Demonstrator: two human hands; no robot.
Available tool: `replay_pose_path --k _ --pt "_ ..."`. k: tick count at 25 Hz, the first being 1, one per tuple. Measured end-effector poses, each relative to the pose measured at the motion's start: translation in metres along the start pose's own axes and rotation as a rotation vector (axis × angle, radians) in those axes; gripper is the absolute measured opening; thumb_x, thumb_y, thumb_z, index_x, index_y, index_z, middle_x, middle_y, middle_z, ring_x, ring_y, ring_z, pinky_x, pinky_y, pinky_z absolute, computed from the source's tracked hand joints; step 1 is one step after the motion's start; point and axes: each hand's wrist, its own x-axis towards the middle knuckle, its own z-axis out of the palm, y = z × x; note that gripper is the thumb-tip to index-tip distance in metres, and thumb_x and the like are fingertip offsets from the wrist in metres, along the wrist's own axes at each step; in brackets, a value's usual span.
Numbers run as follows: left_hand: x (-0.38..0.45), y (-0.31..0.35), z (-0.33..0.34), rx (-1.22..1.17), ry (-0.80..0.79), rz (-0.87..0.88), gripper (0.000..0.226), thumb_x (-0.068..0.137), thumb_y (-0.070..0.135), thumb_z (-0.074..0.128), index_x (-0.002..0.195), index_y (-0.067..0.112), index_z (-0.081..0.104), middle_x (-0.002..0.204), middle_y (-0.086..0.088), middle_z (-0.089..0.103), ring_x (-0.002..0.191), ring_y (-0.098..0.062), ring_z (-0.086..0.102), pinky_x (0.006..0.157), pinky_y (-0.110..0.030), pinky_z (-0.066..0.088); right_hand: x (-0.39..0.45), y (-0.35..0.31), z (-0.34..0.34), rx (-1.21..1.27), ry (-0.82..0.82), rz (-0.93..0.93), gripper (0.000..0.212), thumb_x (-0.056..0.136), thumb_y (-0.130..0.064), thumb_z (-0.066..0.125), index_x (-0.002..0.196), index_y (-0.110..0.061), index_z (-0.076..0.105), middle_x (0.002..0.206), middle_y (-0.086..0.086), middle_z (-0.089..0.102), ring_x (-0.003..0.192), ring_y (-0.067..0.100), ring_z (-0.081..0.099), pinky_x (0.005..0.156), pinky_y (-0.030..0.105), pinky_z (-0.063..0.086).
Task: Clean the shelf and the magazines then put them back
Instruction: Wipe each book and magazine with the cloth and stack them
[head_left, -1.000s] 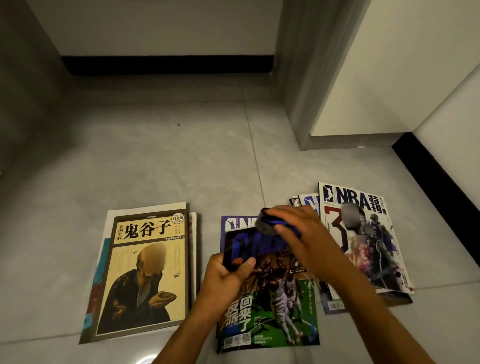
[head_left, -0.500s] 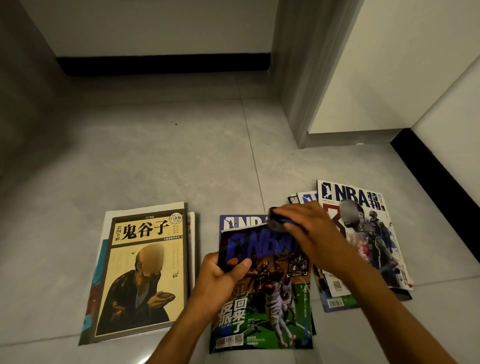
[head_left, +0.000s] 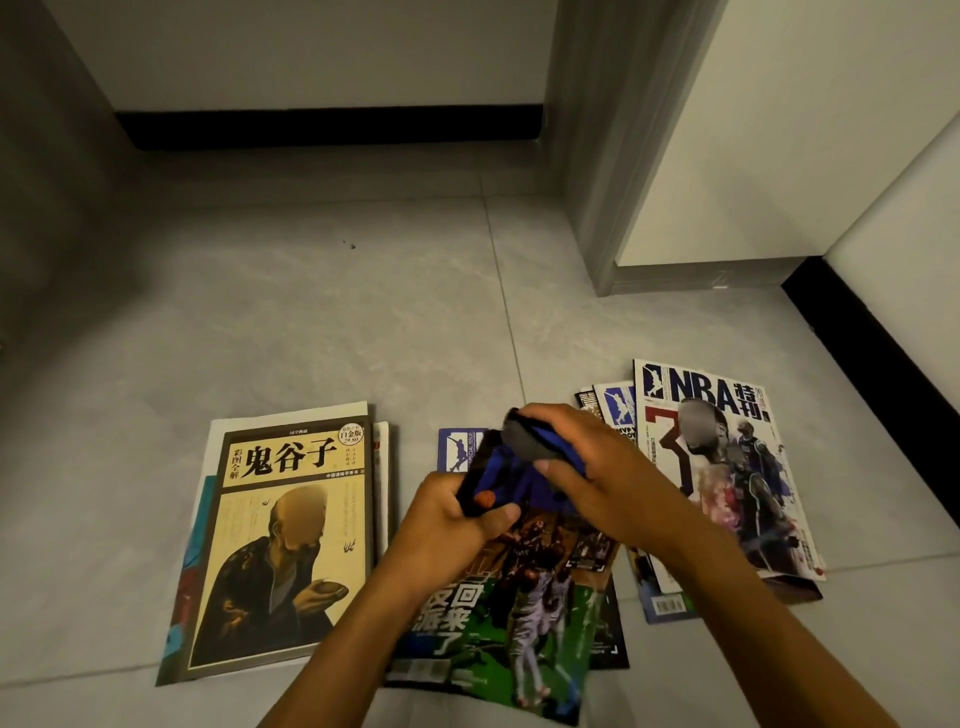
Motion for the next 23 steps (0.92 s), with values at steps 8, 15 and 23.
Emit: replay_pose_path --k 8,15,23 --pt "-0.015 -0.035 -0.071 -0.029 -0.117 -0.222 0.021 0.077 0.006 0.075 0.096 0.011 0.07 0.094 -0.003 0.075 0.094 -0.02 0.071 0.08 -0.031 0.058 -0.036 0.033 -0.027 0.664 0.475 0.48 0.029 0.095 -0.014 0.051 0.12 -0.031 0.055 0.115 -0.002 0.06 0.101 0.013 0.063 0.08 0.033 0.055" --pt "-0.027 -0.021 -0.025 -0.351 0.406 -0.234 0.019 0.076 0.02 0.076 0.092 0.014 0.068 0.08 0.003 0.076 0.076 -0.014 0.073 0.063 -0.026 0.051 -0.038 0.042 -0.002 0.86 0.594 0.713 0.025 0.099 -0.01 0.045 0.12 -0.019 0.057 0.11 0.001 0.062 0.106 0.023 0.061 0.073 0.034 0.05" --pt "-0.026 0.014 -0.006 -0.127 0.326 0.086 0.015 0.081 0.006 0.071 0.071 0.016 0.07 0.065 0.004 0.072 0.058 -0.009 0.067 0.053 -0.017 0.051 -0.006 -0.076 0.058 -0.193 0.469 -0.042 0.048 0.09 -0.015 0.031 0.137 -0.017 0.042 0.136 0.004 0.049 0.13 0.022 0.042 0.114 0.043 0.029"
